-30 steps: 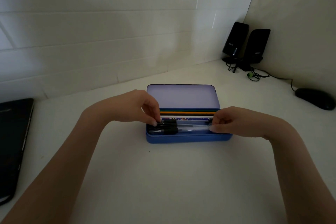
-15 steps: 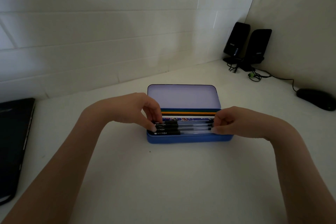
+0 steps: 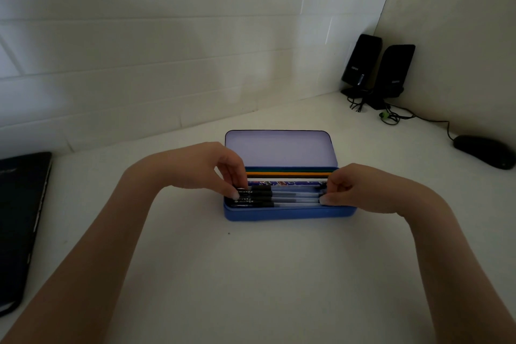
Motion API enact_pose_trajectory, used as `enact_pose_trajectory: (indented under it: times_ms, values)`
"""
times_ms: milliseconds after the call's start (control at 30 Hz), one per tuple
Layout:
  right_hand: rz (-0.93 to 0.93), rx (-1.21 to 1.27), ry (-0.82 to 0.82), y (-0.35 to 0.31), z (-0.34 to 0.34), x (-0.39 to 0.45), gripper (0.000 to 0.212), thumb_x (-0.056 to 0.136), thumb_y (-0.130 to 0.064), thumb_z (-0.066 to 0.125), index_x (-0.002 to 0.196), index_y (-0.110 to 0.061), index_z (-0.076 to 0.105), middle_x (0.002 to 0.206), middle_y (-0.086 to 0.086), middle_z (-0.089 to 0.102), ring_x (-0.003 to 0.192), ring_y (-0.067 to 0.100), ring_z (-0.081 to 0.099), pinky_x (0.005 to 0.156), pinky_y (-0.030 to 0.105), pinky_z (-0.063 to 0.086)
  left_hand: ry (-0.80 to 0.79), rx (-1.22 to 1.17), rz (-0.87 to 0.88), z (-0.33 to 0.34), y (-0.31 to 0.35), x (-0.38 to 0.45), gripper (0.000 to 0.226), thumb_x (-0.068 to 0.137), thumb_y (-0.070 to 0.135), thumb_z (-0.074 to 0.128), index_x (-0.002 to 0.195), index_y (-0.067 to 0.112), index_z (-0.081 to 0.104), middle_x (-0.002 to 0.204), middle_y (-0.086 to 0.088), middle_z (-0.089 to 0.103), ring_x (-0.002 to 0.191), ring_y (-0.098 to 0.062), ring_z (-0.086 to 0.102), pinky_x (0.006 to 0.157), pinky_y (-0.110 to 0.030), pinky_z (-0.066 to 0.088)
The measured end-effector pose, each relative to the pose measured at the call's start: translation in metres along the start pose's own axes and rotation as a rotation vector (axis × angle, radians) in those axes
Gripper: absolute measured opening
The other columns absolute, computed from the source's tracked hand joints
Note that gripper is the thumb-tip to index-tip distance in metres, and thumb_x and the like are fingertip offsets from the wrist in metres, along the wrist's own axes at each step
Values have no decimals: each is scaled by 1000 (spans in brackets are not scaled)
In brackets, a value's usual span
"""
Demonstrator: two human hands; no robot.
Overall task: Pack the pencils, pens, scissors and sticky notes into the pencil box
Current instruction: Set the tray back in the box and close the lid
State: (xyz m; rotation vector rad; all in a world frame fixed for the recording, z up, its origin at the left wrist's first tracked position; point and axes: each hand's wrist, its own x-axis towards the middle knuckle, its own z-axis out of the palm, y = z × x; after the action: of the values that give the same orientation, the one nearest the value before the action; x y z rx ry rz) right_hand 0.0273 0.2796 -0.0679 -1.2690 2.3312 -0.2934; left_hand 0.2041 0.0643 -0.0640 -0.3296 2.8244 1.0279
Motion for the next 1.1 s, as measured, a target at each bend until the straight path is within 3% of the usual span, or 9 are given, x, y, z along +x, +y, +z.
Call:
enact_pose_trajectory:
  times_ms: [233, 400, 533, 633, 800, 967, 1100]
  values:
    - [-4, -3, -1, -1, 0, 0, 26, 85, -36, 62, 70, -16, 57, 64, -2, 49, 58, 11, 41, 55, 19, 31, 5, -19, 9, 0, -2, 1, 14, 73, 22, 76, 86, 25, 72, 86, 10, 72, 83, -2, 65, 82, -21, 51]
    - [27, 127, 45, 1, -2, 1, 27, 90, -35, 55, 76, -14, 64, 68, -1, 61, 62, 13, 54, 64, 24, 44, 152, -21, 10, -4, -5, 0, 3, 81, 20, 69, 81, 22, 70, 81, 8, 72, 75, 0, 64, 69, -8, 45]
    - [18, 57, 61, -2, 4, 5, 25, 92, -34, 51, 79, -15, 60, 70, -2, 60, 63, 13, 52, 61, 23, 42, 223, 22, -81, -7, -13, 2, 5, 83, 20, 66, 79, 19, 69, 73, 1, 69, 70, -7, 62, 71, -25, 48]
    - [20, 36, 72, -2, 5, 6, 26, 93, -34, 50, 83, -13, 60, 71, -2, 59, 63, 13, 51, 62, 24, 42, 221, 39, -135, -5, -14, 3, 7, 84, 21, 64, 81, 18, 68, 67, 12, 64, 59, 3, 60, 62, -15, 44]
    - [24, 72, 146, 0, 2, 5, 25, 93, -32, 51, 81, -12, 60, 69, -2, 61, 61, 13, 55, 56, 22, 43, 214, 9, -167, -1, -13, 6, 7, 85, 20, 63, 83, 13, 66, 76, 6, 67, 68, -11, 66, 66, -19, 46]
    - [52, 12, 415, 10, -2, 8, 18, 89, -34, 55, 81, -20, 61, 80, -3, 62, 75, 18, 58, 70, 34, 48, 196, 3, -165, -2, -13, 5, 8, 86, 19, 63, 85, 11, 65, 80, 0, 68, 70, -14, 66, 75, -28, 51]
    - [99, -20, 381, 17, -7, 7, 9, 82, -28, 67, 88, -22, 65, 89, -1, 63, 81, 19, 59, 79, 40, 52, 179, 25, -168, -1, -14, 6, 8, 86, 20, 62, 85, 12, 64, 82, -3, 70, 71, -14, 67, 78, -31, 51]
